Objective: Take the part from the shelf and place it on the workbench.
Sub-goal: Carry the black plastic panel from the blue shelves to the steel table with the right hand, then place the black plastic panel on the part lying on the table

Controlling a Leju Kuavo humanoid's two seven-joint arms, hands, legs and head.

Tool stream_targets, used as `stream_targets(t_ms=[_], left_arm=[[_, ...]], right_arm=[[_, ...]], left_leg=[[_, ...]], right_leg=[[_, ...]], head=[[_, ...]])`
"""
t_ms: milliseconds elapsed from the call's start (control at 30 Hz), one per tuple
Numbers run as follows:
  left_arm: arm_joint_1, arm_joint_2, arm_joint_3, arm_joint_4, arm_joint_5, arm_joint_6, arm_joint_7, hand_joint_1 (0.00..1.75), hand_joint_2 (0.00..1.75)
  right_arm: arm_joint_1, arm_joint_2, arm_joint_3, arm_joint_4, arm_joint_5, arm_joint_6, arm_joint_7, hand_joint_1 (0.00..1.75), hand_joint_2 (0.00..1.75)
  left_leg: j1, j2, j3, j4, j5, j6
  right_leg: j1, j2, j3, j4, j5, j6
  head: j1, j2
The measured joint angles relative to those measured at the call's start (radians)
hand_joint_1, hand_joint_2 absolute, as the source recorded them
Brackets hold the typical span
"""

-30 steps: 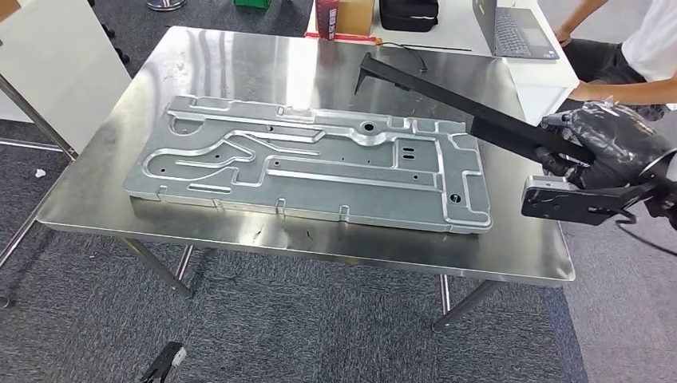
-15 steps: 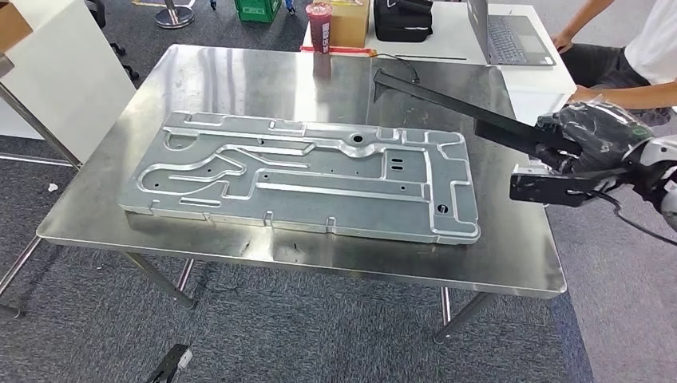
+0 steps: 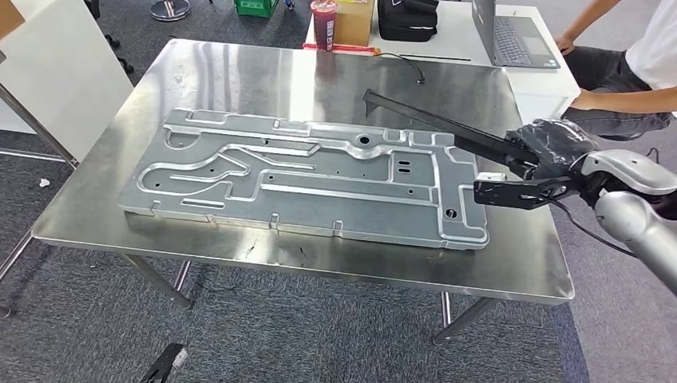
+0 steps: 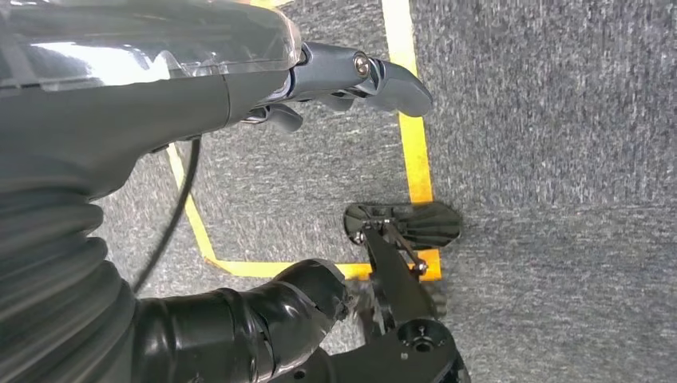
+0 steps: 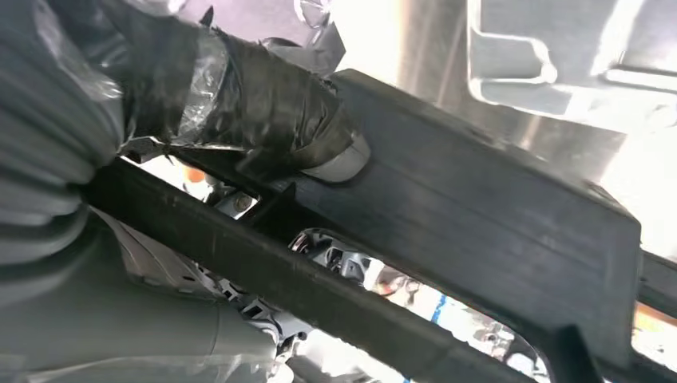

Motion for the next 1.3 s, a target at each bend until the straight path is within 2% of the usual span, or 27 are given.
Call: stream_targets(t_ms=[33,67,100,167,200,233,300,400,600,833,1133,1300], left_arm=[[0.0,0.0,0.0,0.0,0.0,-0.001,0.002,0.0,1.75],[0.0,0.0,0.0,0.0,0.0,-0.002,0.003,0.0,1.75],[0.0,0.0,0.0,0.0,0.0,-0.002,0.005,0.0,1.75],[0.0,0.0,0.0,0.0,0.0,-0.003,0.006,0.0,1.75],[0.0,0.0,0.0,0.0,0.0,-0.004,0.007,0.0,1.75],[0.0,0.001,0.001,0.0,0.0,-0.004,0.009,0.0,1.75],[0.0,0.003,0.001,0.0,0.0,-0.003,0.012,0.0,1.75],[-0.002,0.007,0.003,0.0,0.0,-0.001,0.014,0.0,1.75],[-0.004,0.008,0.01,0.0,0.006,0.006,0.021,0.0,1.75],[-0.003,0.008,0.022,0.0,0.008,0.007,0.028,0.0,1.75],[0.002,0.006,0.029,0.0,0.006,0.005,0.033,0.0,1.75],[0.002,0.007,0.031,0.0,0.006,0.005,0.032,0.0,1.75]], right_arm=[[0.013,0.016,0.003,0.017,0.011,-0.014,0.004,1.75,1.75],[0.028,0.031,0.006,0.033,0.02,-0.022,0.007,1.75,1.75],[0.04,0.046,0.008,0.047,0.026,-0.027,0.011,1.75,1.75],[0.054,0.07,0.01,0.067,0.035,-0.033,0.014,1.75,1.75],[0.056,0.084,0.01,0.078,0.042,-0.04,0.014,1.75,1.75],[0.057,0.101,0.01,0.09,0.054,-0.05,0.014,1.75,1.75],[0.065,0.145,0.01,0.121,0.086,-0.069,0.013,1.75,1.75],[0.08,0.207,0.011,0.164,0.127,-0.087,0.013,1.75,1.75],[0.089,0.282,0.013,0.212,0.156,-0.103,0.014,1.75,1.75],[0.102,0.308,0.014,0.238,0.162,-0.103,0.009,1.75,1.75],[0.122,0.324,0.014,0.274,0.186,-0.104,-0.006,1.75,1.75],[0.119,0.34,0.015,0.282,0.199,-0.101,-0.004,1.75,1.75]], left_leg=[[0.0,0.0,0.001,0.0,-0.001,0.0],[0.001,0.0,0.003,0.0,-0.002,-0.001],[0.002,0.0,0.005,0.001,-0.004,-0.003],[0.004,-0.001,0.009,0.001,-0.007,-0.009],[0.004,-0.002,0.009,0.001,-0.008,-0.015],[0.003,-0.002,0.008,0.0,-0.008,-0.021],[0.001,0.0,0.004,0.001,-0.007,-0.024],[0.004,0.003,0.006,-0.006,-0.004,-0.021],[0.005,0.003,0.01,-0.022,0.004,-0.034],[0.005,0.001,-0.002,-0.024,0.006,-0.042],[0.005,0.001,-0.005,-0.022,0.004,-0.044],[0.003,0.001,-0.003,-0.016,-0.001,-0.028]], right_leg=[[-0.004,0.0,-0.03,0.05,-0.011,0.004],[-0.009,-0.001,-0.044,0.067,-0.003,0.007],[-0.012,-0.001,-0.038,0.042,0.024,0.008],[-0.017,-0.001,0.018,-0.091,0.1,0.008],[-0.014,-0.001,0.045,-0.153,0.123,0.006],[-0.011,0.0,0.063,-0.194,0.135,0.004],[-0.005,0.003,0.072,-0.218,0.136,0.001],[-0.002,0.007,0.07,-0.221,0.138,0.0],[-0.001,0.008,0.064,-0.22,0.137,-0.008],[0.004,0.005,0.056,-0.222,0.138,-0.009],[0.004,0.004,0.059,-0.23,0.14,-0.01],[-0.003,0.003,0.067,-0.237,0.143,-0.001]], head=[[0.0,0.0],[0.0,0.0],[0.0,0.0],[0.0,0.0],[0.001,0.0],[0.0,0.0],[-0.002,0.0],[-0.002,0.0],[-0.003,0.0],[-0.002,0.0],[-0.002,0.0],[-0.003,0.0]])
